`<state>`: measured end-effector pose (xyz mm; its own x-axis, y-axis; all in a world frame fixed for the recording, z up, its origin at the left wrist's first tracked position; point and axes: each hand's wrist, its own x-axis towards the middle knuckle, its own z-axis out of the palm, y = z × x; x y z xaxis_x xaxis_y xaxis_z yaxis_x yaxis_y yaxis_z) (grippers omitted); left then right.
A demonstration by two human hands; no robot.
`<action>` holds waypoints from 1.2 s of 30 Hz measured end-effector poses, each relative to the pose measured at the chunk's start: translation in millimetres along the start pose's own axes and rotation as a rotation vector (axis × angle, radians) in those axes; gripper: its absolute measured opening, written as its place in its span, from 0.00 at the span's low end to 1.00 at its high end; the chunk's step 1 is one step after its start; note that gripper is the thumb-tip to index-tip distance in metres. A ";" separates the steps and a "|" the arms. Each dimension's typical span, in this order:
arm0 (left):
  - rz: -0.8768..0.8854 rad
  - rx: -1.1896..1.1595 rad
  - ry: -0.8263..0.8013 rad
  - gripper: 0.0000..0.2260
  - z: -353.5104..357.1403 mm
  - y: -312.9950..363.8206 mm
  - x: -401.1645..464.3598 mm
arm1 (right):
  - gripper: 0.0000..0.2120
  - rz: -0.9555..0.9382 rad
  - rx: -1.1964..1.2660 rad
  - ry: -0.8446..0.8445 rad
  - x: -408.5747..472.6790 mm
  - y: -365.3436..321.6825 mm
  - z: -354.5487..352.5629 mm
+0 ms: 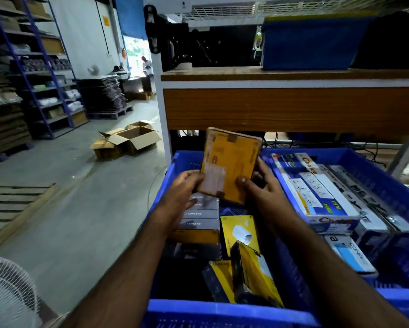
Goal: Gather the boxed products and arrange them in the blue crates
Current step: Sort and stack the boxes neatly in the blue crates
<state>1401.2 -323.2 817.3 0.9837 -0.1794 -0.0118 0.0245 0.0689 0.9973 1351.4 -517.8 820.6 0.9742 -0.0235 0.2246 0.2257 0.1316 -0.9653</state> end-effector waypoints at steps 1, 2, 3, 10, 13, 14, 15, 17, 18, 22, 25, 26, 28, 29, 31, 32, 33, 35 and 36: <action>0.009 0.034 -0.016 0.16 -1.5 -0.1 0.6 | 0.29 -0.051 -0.024 0.017 0.1 -1.5 -0.4; 0.023 0.020 -0.038 0.20 -2.4 0.0 0.9 | 0.29 -0.094 -0.045 0.038 -0.2 -2.5 -0.4; 0.032 -0.028 -0.070 0.22 -2.3 0.2 0.5 | 0.29 -0.121 -0.057 0.069 -0.1 -2.4 -0.1; -0.044 -0.397 -0.179 0.19 -5.9 2.0 -0.6 | 0.28 -0.006 -0.008 0.200 7.2 7.9 -5.1; -0.086 -0.389 -0.202 0.18 -5.0 3.9 -5.0 | 0.21 -0.015 -0.006 0.149 5.1 8.1 -4.5; -0.091 -0.375 -0.198 0.17 -3.8 4.1 -6.1 | 0.20 -0.027 -0.009 0.149 4.4 6.8 -4.7; -0.091 -0.358 -0.191 0.16 -2.8 3.9 -6.6 | 0.19 -0.032 -0.014 0.148 3.8 5.1 -4.8; -0.091 -0.332 -0.182 0.16 -1.9 2.8 -7.2 | 0.18 -0.033 -0.014 0.147 3.5 4.8 -4.9; -0.094 -0.326 -0.178 0.16 -1.7 2.8 -7.9 | 0.18 -0.029 -0.015 0.151 3.4 4.7 -4.8; -0.113 -0.323 -0.174 0.16 -1.6 3.4 -9.5 | 0.18 -0.028 -0.031 0.143 1.7 3.8 -3.7; -0.117 -0.325 -0.209 0.15 1.6 4.9 -12.4 | 0.19 -0.042 -0.044 0.126 0.1 2.5 -2.8; -0.117 -0.332 -0.225 0.15 3.0 6.1 -13.5 | 0.20 -0.051 -0.045 0.122 0.1 2.3 -3.0; -0.120 -0.339 -0.249 0.14 4.3 7.1 -13.8 | 0.26 -0.071 -0.023 0.125 0.0 2.1 -4.2; -0.121 -0.308 -0.253 0.14 4.0 7.1 -13.4 | 0.29 -0.075 -0.008 0.132 0.3 1.9 -5.3; -0.106 -0.116 -0.273 0.14 1.0 7.9 -13.4 | 0.31 -0.096 0.010 0.152 0.0 -0.1 -5.6; -0.084 0.055 -0.297 0.15 -3.0 7.6 -12.9 | 0.28 -0.108 0.014 0.166 -0.5 -1.1 -5.9; -0.052 0.263 -0.334 0.18 -7.8 8.7 -13.5 | 0.25 -0.106 0.023 0.186 0.1 -1.6 -6.1; -0.018 0.690 -0.468 0.28 -19.9 11.0 -13.8 | 0.20 -0.066 0.029 0.230 2.7 -1.2 -7.5; -0.039 0.891 -0.547 0.34 -25.4 10.1 -12.8 | 0.20 -0.047 0.015 0.243 3.9 -0.3 -7.6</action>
<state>1393.4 -295.3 825.8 0.7648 -0.6009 -0.2325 -0.3044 -0.6550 0.6916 1355.2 -525.5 820.8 0.9360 -0.2670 0.2293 0.2729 0.1390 -0.9519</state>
